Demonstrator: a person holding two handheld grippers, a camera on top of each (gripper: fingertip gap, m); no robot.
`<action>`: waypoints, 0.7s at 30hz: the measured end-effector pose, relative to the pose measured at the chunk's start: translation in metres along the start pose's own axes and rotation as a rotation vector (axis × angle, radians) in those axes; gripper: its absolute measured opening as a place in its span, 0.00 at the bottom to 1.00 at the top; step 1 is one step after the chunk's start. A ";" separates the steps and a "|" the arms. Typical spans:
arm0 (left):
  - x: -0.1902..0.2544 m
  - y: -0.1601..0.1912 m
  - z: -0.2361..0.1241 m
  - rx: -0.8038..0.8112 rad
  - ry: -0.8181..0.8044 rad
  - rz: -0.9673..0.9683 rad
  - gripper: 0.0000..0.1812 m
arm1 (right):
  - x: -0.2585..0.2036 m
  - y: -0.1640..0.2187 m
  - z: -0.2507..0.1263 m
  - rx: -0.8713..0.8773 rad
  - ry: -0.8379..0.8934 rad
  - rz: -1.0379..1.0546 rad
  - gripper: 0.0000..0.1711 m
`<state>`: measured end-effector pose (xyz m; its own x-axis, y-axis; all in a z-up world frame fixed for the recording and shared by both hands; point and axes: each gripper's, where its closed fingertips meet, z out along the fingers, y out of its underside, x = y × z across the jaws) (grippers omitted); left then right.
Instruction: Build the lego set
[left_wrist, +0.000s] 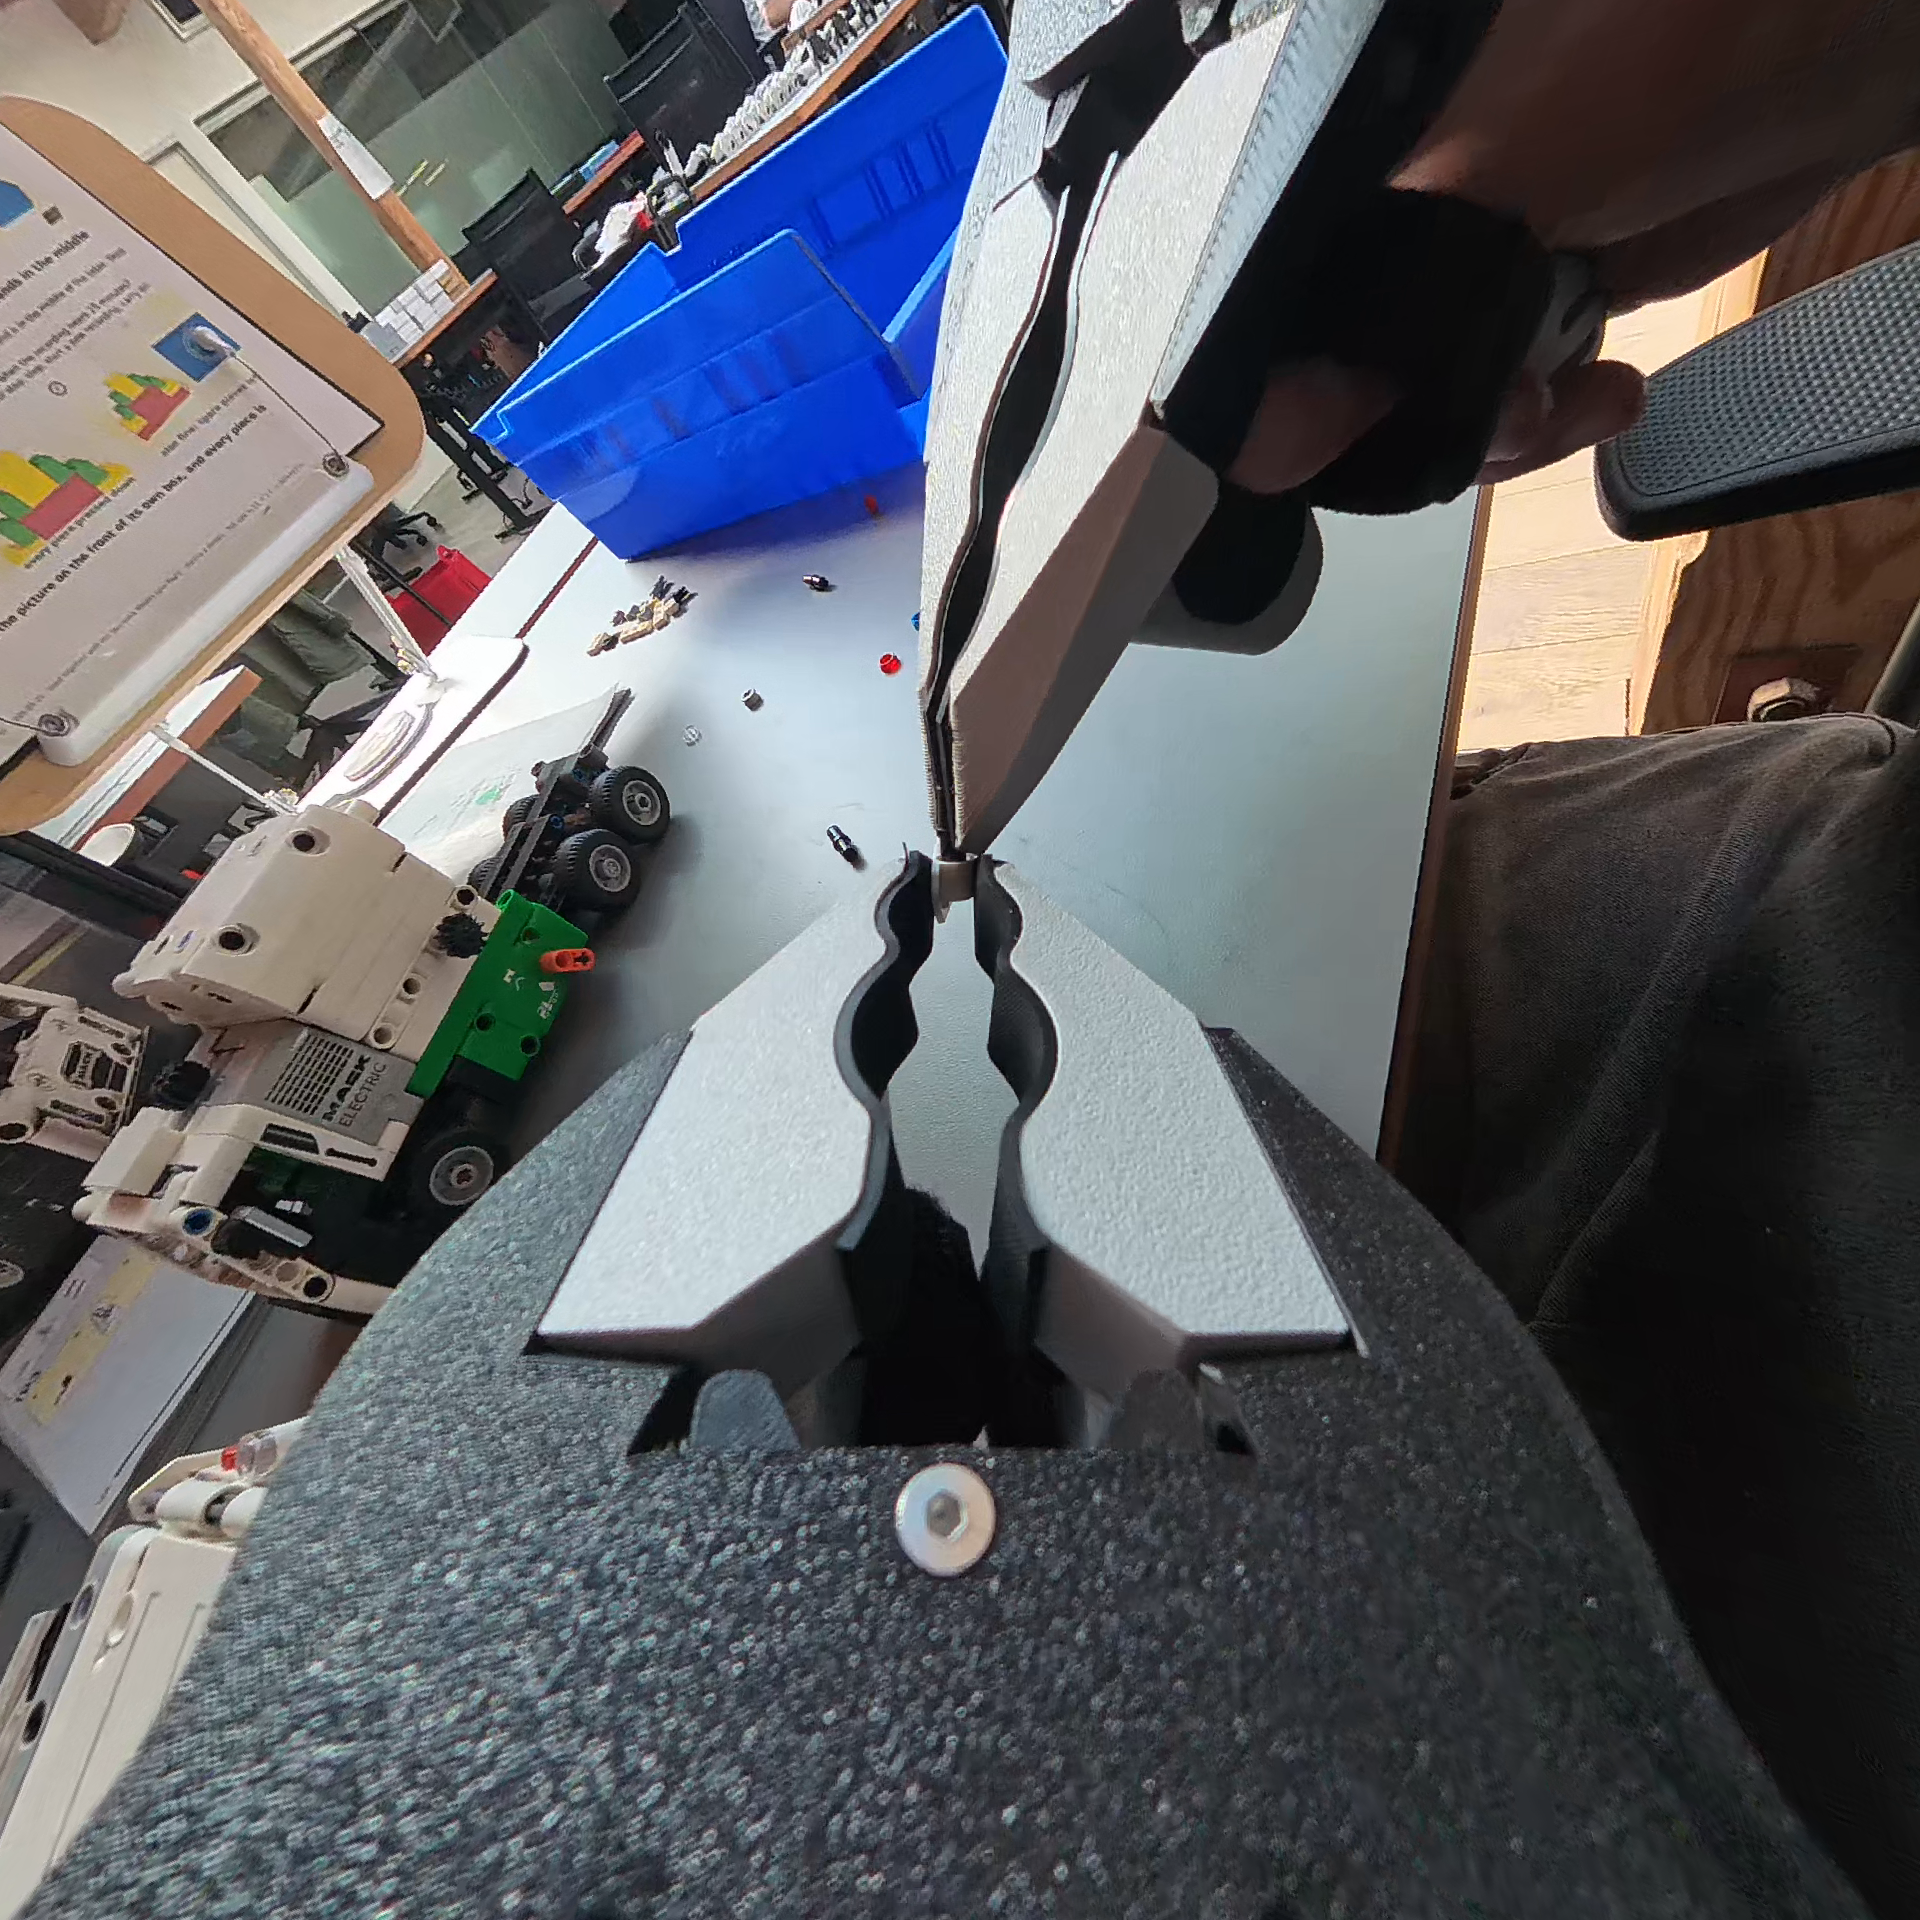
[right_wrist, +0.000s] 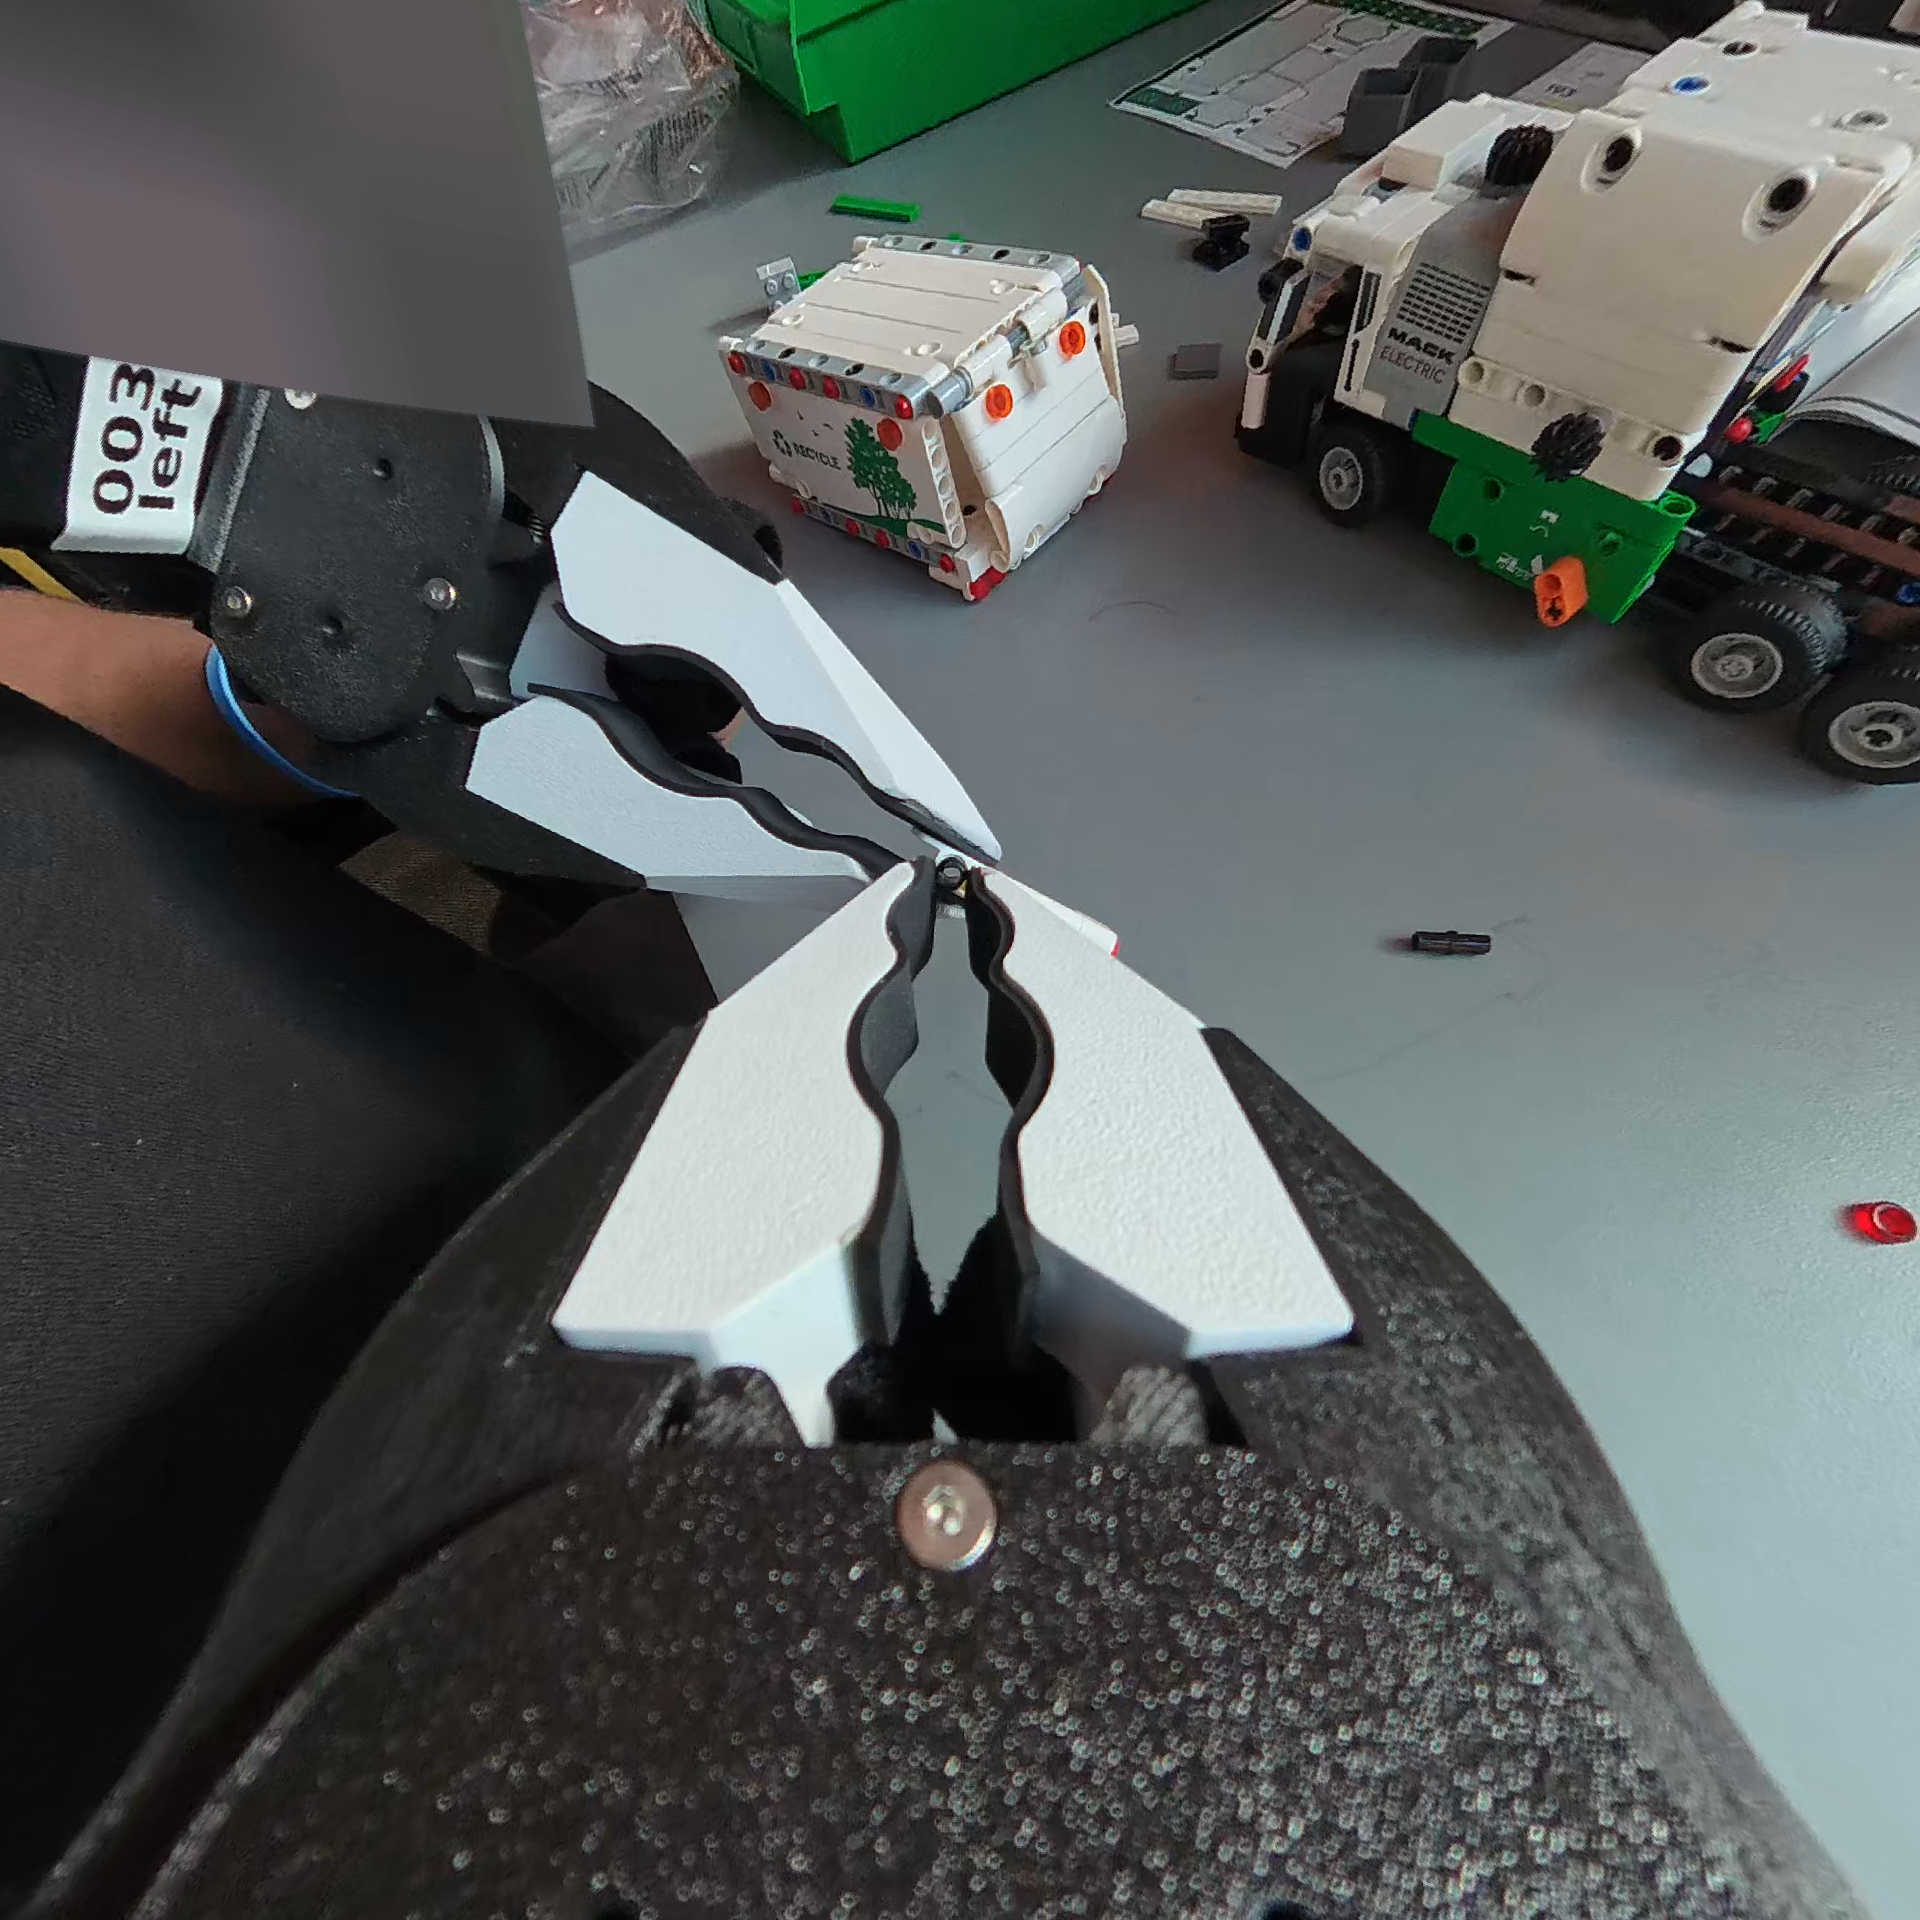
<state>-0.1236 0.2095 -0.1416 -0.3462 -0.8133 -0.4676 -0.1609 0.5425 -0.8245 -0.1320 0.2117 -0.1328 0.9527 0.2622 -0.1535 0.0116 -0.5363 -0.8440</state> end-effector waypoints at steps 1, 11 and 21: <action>0.000 0.000 0.000 0.000 0.000 0.001 0.03 | 0.000 0.000 0.000 -0.003 -0.004 0.004 0.03; 0.003 0.006 0.003 -0.043 -0.011 0.053 0.03 | 0.002 0.003 -0.001 -0.027 0.013 -0.014 0.02; 0.003 0.008 0.002 -0.056 -0.018 0.049 0.03 | 0.002 0.003 0.006 -0.007 0.053 -0.074 0.01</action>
<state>-0.1238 0.2112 -0.1498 -0.3385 -0.7889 -0.5130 -0.1961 0.5923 -0.7815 -0.1321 0.2149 -0.1389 0.9640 0.2581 -0.0634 0.0842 -0.5229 -0.8482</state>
